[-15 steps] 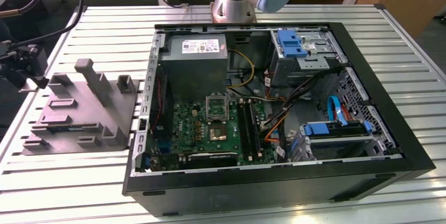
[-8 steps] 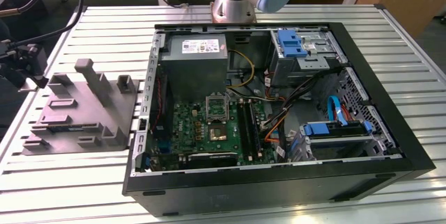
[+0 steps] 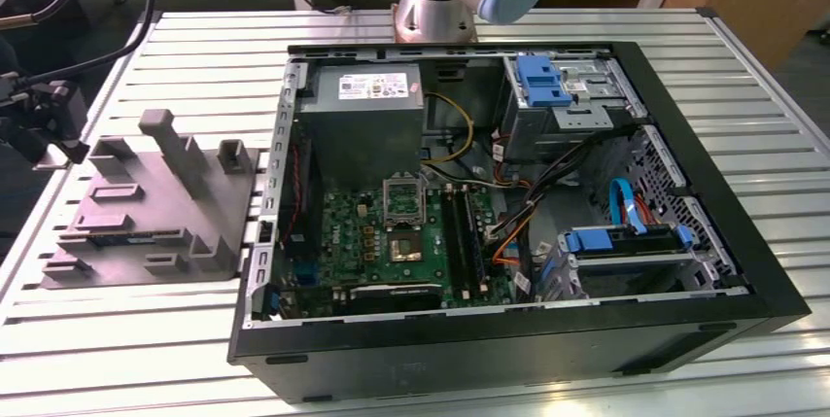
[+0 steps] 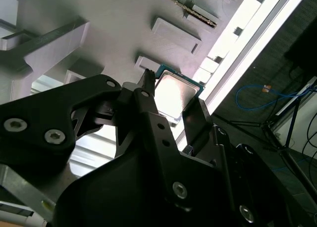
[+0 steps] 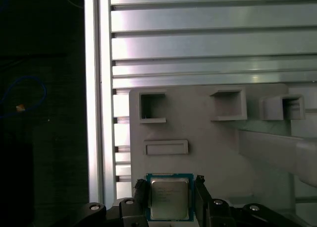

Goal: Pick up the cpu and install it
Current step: 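Pick up the cpu and move it towards the insertion slot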

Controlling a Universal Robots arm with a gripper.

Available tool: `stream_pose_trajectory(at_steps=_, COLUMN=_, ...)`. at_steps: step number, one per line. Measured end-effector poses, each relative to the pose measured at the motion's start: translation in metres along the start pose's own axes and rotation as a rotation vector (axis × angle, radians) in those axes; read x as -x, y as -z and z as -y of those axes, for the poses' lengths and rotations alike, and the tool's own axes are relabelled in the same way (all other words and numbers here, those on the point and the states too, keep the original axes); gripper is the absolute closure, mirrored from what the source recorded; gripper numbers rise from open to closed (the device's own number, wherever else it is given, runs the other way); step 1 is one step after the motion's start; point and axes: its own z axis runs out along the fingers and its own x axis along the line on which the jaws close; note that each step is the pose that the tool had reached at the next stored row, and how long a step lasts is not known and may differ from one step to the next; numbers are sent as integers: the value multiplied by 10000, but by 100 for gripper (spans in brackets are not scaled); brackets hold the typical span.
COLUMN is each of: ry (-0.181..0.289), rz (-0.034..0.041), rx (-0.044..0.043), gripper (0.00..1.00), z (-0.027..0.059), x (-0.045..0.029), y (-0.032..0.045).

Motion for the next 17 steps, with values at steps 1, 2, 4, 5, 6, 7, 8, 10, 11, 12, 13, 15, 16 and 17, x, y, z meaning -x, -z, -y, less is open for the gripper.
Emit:
stream_pose_trajectory(at_steps=1, ry=1, rz=0, rx=0, gripper=53, z=0, x=0, y=2)
stream_pose_trajectory(at_steps=2, ry=1, rz=0, rx=0, gripper=53, z=0, x=0, y=4)
stream_pose_trajectory(at_steps=4, ry=1, rz=0, rx=0, gripper=53, z=0, x=0, y=9)
stream_pose_trajectory(at_steps=5, ry=0, rz=0, rx=0, gripper=53, z=0, x=0, y=12)
stream_pose_trajectory(at_steps=6, ry=1, rz=0, rx=0, gripper=53, z=0, x=0, y=14)
stream_pose_trajectory(at_steps=7, ry=0, rz=1, rx=0, gripper=53, z=-1, x=0, y=17)
stream_pose_trajectory(at_steps=8, ry=1, rz=1, rx=0, gripper=53, z=-1, x=0, y=19)
stream_pose_trajectory(at_steps=10, ry=0, rz=0, rx=0, gripper=53, z=-1, x=0, y=25)
stream_pose_trajectory(at_steps=11, ry=0, rz=0, rx=0, gripper=53, z=-1, x=0, y=27)
stream_pose_trajectory(at_steps=12, ry=0, rz=1, rx=0, gripper=53, z=-1, x=0, y=29)
stream_pose_trajectory(at_steps=13, ry=1, rz=1, rx=0, gripper=53, z=-2, x=0, y=31)
stream_pose_trajectory(at_steps=15, ry=1, rz=0, rx=0, gripper=53, z=-1, x=0, y=36)
stream_pose_trajectory(at_steps=16, ry=1, rz=0, rx=0, gripper=53, z=-2, x=0, y=38)
stream_pose_trajectory(at_steps=17, ry=1, rz=1, rx=0, gripper=53, z=-2, x=0, y=40)
